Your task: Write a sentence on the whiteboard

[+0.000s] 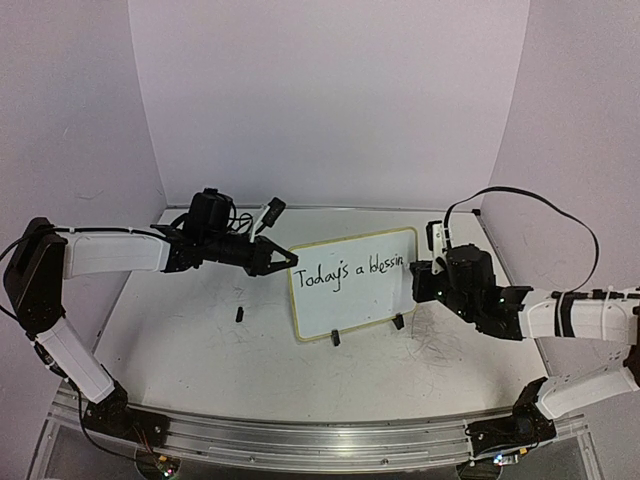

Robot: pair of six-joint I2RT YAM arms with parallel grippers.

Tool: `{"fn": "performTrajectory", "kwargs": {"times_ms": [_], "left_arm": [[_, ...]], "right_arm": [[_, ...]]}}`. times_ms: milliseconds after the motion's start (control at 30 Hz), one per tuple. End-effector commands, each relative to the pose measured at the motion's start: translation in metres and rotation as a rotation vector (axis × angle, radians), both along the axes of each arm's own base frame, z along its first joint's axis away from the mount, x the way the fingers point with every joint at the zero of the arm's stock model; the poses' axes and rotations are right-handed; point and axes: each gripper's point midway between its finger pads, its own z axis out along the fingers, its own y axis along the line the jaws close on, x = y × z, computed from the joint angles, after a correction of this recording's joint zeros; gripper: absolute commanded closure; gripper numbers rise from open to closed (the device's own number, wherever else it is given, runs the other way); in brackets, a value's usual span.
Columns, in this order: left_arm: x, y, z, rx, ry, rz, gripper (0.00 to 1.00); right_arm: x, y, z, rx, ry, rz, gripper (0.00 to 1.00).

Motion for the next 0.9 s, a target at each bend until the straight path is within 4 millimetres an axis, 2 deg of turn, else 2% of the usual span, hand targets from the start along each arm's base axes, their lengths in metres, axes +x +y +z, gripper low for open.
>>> {"fn": "performTrajectory", "kwargs": {"times_ms": [0,167,267,433,867], "left_arm": [[0.011,0.004,0.030,-0.029,-0.127,0.038,1.00],[0.011,0.004,0.031,-0.031,-0.127,0.035,1.00],[0.010,0.004,0.030,-0.031,-0.125,0.034,1.00],[0.010,0.004,0.032,-0.032,-0.130,0.035,1.00],[0.010,0.003,0.031,-0.031,-0.128,0.033,1.00]], "right_arm": [[-0.002,-0.003,0.034,0.059,-0.064,-0.006,1.00],[0.004,-0.011,0.030,0.044,-0.061,-0.047,1.00],[0.008,-0.010,0.035,0.058,-0.076,-0.051,1.00],[0.012,-0.009,0.029,0.043,-0.069,-0.059,1.00],[0.019,-0.009,0.031,0.050,-0.096,-0.078,1.00]]}}
